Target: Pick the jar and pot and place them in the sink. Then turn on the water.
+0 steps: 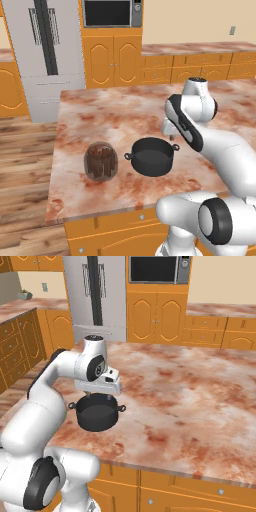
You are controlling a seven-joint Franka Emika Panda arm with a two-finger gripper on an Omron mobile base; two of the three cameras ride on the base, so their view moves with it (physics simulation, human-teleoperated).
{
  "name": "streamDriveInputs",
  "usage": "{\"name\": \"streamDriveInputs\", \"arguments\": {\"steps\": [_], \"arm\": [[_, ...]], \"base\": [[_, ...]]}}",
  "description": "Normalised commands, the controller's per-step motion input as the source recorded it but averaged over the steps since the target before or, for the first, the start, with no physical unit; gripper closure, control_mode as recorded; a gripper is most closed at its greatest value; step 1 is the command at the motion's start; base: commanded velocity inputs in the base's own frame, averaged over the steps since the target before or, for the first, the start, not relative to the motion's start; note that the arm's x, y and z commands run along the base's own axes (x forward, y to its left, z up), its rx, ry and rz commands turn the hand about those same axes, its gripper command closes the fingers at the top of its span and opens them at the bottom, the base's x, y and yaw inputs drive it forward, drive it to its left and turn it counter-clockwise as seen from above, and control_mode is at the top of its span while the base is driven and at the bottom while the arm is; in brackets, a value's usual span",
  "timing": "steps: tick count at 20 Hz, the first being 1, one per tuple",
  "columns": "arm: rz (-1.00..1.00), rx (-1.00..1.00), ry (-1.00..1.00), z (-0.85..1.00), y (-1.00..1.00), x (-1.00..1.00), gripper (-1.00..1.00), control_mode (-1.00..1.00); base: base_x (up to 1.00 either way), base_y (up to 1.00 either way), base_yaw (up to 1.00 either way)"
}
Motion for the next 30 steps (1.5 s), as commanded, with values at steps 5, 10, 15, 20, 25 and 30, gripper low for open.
{"name": "streamDriveInputs", "arguments": {"steps": [5, 10, 15, 20, 25, 30], "arm": [[0.0, -0.03, 0.0, -0.65, 0.0, 0.38, -1.0, -1.0], [0.0, -0.01, 0.01, -0.62, 0.0, 0.33, -1.0, -1.0], [0.0, 0.0, 0.0, -0.46, 0.0, 0.26, -1.0, -1.0], [0.0, 0.0, 0.0, -0.42, 0.0, 0.04, -1.0, -1.0], [0.0, 0.0, 0.04, -0.31, 0.0, 0.02, -1.0, -1.0], [0.0, 0.0, 0.02, -0.2, 0.0, 0.07, 1.0, -1.0]], "base": [[0.0, 0.0, 0.0], [0.0, 0.0, 0.0], [0.0, 0.0, 0.0], [0.0, 0.0, 0.0], [0.0, 0.0, 0.0], [0.0, 0.0, 0.0]]}}
